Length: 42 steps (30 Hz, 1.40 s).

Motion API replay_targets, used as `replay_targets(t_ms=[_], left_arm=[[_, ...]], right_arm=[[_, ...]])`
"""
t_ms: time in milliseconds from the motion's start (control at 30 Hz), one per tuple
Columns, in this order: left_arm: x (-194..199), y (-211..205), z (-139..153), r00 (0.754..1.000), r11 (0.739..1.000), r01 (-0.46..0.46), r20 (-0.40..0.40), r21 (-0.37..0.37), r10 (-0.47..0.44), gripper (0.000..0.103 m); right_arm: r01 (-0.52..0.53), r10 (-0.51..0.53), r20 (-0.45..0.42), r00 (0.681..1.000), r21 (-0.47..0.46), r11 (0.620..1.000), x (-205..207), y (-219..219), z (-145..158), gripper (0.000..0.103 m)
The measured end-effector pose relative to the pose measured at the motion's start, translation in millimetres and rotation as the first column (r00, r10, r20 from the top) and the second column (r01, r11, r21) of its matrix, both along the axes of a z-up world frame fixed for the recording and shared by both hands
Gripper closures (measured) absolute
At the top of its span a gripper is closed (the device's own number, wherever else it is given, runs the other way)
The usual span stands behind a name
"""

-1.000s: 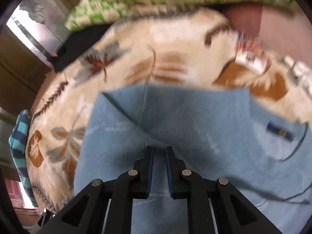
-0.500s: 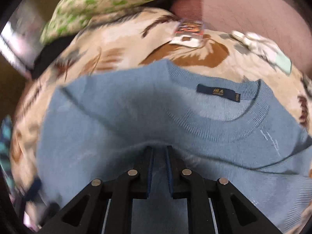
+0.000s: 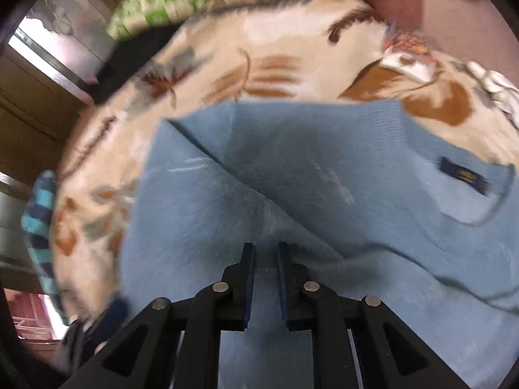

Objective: Fold small clothes

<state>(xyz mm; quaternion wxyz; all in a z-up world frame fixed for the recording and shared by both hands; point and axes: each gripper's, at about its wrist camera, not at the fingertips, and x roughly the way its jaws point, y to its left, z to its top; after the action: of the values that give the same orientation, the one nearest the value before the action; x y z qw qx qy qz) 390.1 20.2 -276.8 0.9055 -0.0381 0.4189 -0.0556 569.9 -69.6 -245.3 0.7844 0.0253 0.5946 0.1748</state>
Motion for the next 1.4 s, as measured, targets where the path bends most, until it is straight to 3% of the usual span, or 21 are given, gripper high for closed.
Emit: replay_targets(t_ms=[100,200,267,333,400,467,567,633,800,833,867,933,1067,1167,1267,1400], left_arm=[[0.7,-2.0,-0.4,1.000,1.000,-0.003,0.005,0.010,0.003,0.041],[1.0,-3.5,-0.5,1.000,1.000,-0.009,0.005,0.016,0.009,0.041],[1.0,-2.5,-0.5,1.000,1.000,-0.010,0.003,0.011,0.010,0.041],[0.6,-1.0,0.0,1.000,1.000,-0.016,0.004,0.000,0.016,0.041],[-0.3,-1.4,0.4,1.000,1.000,-0.021,0.005,0.001,0.021,0.041],[-0.6,-4.1,-0.4,1.000,1.000,-0.021,0.008,0.023,0.020,0.041],[-0.2,-6.0,-1.7,1.000,0.999,-0.016,0.009,0.044,0.016,0.041],[0.0,-4.9,-1.5,1.000,0.999,-0.018,0.010,0.042,0.017,0.041],[1.8,-2.9,-1.0,1.000,0.999,-0.023,0.004,0.036,0.022,0.041],[1.8,-3.1,-0.9,1.000,0.999,-0.023,0.003,0.037,0.023,0.041],[1.4,-3.3,-0.7,1.000,0.999,-0.022,0.002,0.039,0.022,0.041],[0.0,-2.7,0.0,1.000,0.999,-0.021,0.003,0.041,0.021,0.041],[-10.3,1.1,4.7,1.000,0.999,-0.008,0.025,0.041,0.007,0.041],[-22.2,6.2,15.4,0.998,0.999,-0.004,0.068,0.044,0.001,0.040],[-37.5,25.4,29.3,0.993,1.000,-0.022,0.116,0.004,0.021,0.036],[-61.9,54.0,28.5,0.992,0.994,-0.104,0.075,-0.029,0.106,0.032]], right_arm=[[0.100,-0.101,0.020,0.995,0.058,0.993,16.6,-7.5,0.3,0.088],[0.105,-0.107,0.105,0.989,0.021,0.994,25.4,-5.8,5.5,0.088],[0.105,-0.114,0.128,0.985,0.082,0.991,20.7,-15.3,17.9,0.087],[0.114,-0.134,0.182,0.974,0.120,0.986,0.5,-37.8,31.5,0.087],[0.134,-0.152,0.176,0.973,0.109,0.985,-12.3,-62.4,40.8,0.087],[0.134,-0.140,0.165,0.976,0.050,0.990,-26.5,-79.0,41.3,0.087],[0.173,-0.165,0.102,0.981,-0.079,0.982,-40.0,-97.2,11.3,0.087],[0.163,-0.164,0.155,0.974,0.019,0.987,-52.9,-111.3,7.5,0.087],[0.140,-0.150,0.176,0.973,0.066,0.988,-105.7,-136.5,23.2,0.085],[0.113,-0.125,0.160,0.979,0.082,0.990,-115.7,-134.8,19.6,0.079],[0.085,-0.094,0.136,0.986,0.074,0.994,-123.3,-132.2,12.2,0.074],[0.039,-0.039,0.199,0.979,0.002,0.999,-145.1,-124.3,13.8,0.074],[0.055,-0.065,0.199,0.978,0.056,0.997,-179.2,-136.8,13.2,0.072],[0.136,-0.160,0.230,0.960,0.115,0.984,-208.4,-163.2,36.3,0.072],[0.211,-0.262,0.299,0.917,0.195,0.958,-257.1,-199.3,70.8,0.072],[0.290,-0.356,0.376,0.855,0.222,0.931,-336.4,-242.2,113.3,0.069]])
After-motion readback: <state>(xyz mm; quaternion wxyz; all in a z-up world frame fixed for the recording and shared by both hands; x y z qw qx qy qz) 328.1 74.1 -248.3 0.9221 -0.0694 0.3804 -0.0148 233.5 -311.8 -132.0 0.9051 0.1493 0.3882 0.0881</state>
